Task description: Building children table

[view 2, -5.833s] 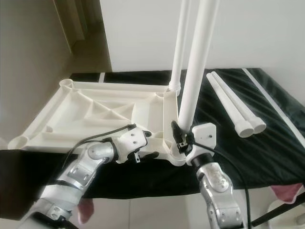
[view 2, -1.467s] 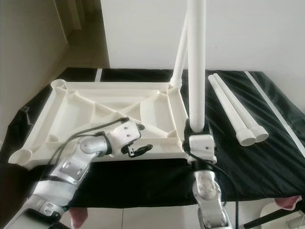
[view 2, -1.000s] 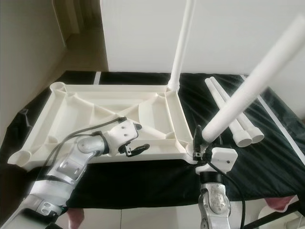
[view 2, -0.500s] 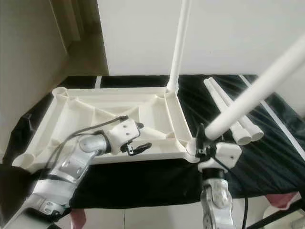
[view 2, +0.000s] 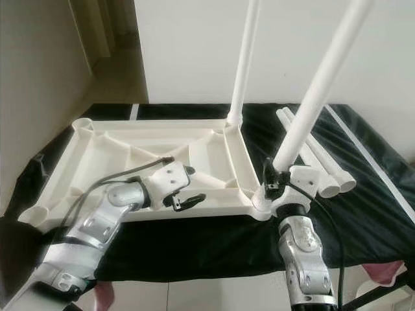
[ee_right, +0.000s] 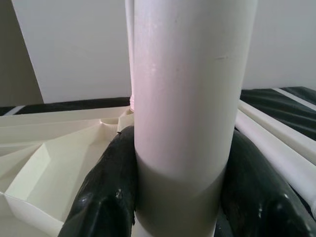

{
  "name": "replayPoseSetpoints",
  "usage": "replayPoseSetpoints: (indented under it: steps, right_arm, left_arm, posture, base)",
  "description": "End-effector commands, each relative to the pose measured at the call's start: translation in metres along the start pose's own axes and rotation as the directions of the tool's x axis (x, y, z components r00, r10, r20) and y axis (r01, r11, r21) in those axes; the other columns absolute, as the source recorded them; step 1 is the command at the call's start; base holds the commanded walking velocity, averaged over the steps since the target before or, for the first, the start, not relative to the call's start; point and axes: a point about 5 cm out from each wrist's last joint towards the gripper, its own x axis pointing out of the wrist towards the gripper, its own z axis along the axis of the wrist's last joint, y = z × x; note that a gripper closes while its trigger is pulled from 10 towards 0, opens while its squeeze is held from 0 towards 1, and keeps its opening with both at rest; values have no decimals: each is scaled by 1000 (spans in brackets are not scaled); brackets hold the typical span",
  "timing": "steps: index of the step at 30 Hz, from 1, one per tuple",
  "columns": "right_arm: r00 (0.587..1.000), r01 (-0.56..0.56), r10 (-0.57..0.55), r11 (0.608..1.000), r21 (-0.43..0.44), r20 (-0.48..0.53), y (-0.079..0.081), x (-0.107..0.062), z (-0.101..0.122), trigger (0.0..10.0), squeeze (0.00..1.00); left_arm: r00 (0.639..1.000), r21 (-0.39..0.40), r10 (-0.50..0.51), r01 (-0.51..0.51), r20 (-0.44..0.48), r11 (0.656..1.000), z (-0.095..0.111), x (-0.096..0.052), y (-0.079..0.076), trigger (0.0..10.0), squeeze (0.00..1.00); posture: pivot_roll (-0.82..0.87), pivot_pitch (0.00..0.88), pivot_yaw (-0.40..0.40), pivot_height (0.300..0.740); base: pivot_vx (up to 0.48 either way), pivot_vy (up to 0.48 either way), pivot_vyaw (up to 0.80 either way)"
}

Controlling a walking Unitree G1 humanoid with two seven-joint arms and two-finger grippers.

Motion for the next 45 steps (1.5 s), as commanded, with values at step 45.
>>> replayPoseSetpoints:
  steps: [45]
  right_arm:
    - [750,648,-656,754,-104,-86,-40,-48,-46,10000,0]
  left_arm:
    - [998,6,67,-67,-10,998,-1,1,4,10000,0]
  posture:
    - [33,0,16,740]
  base:
    - [0,0,0]
